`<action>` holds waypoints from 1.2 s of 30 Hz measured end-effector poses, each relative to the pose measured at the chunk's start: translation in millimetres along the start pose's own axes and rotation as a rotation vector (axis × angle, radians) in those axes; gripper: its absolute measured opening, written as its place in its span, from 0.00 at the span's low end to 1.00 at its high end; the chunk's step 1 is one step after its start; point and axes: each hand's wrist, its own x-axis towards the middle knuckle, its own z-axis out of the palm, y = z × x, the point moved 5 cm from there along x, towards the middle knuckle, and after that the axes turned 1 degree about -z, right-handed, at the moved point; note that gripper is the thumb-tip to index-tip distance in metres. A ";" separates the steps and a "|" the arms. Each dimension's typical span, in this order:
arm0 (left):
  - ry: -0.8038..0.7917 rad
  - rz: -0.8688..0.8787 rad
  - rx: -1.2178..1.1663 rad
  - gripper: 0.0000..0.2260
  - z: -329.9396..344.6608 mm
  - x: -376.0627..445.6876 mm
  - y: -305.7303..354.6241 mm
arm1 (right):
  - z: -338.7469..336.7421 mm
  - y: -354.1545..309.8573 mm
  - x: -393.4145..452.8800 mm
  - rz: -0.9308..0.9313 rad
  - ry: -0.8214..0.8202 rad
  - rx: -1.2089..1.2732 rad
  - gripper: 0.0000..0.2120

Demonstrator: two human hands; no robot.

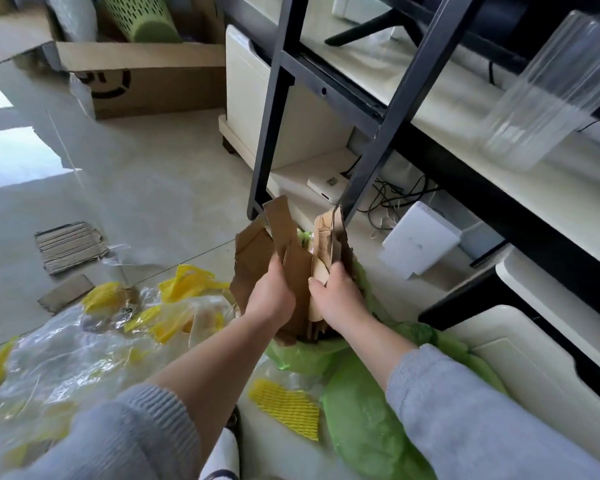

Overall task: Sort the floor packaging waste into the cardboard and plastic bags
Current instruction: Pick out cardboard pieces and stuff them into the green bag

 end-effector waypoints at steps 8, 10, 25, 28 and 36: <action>-0.093 -0.061 0.281 0.31 18.3 19.6 -1.8 | 20.8 -0.4 8.9 -0.001 -0.021 -0.328 0.16; -0.135 -0.034 0.358 0.33 16.6 17.8 -0.9 | 27.6 0.5 7.6 0.008 -0.027 -0.318 0.16; 0.140 0.059 -0.035 0.29 -38.5 -12.9 -16.2 | 19.3 4.2 -8.3 -0.142 0.110 -0.040 0.30; 0.077 0.151 0.133 0.26 -20.9 -11.7 -15.3 | 27.5 2.9 -3.2 -0.187 0.113 -0.145 0.30; -0.136 0.061 0.037 0.30 -60.7 -23.1 -17.4 | 14.3 -1.2 -13.3 -0.160 0.211 0.042 0.30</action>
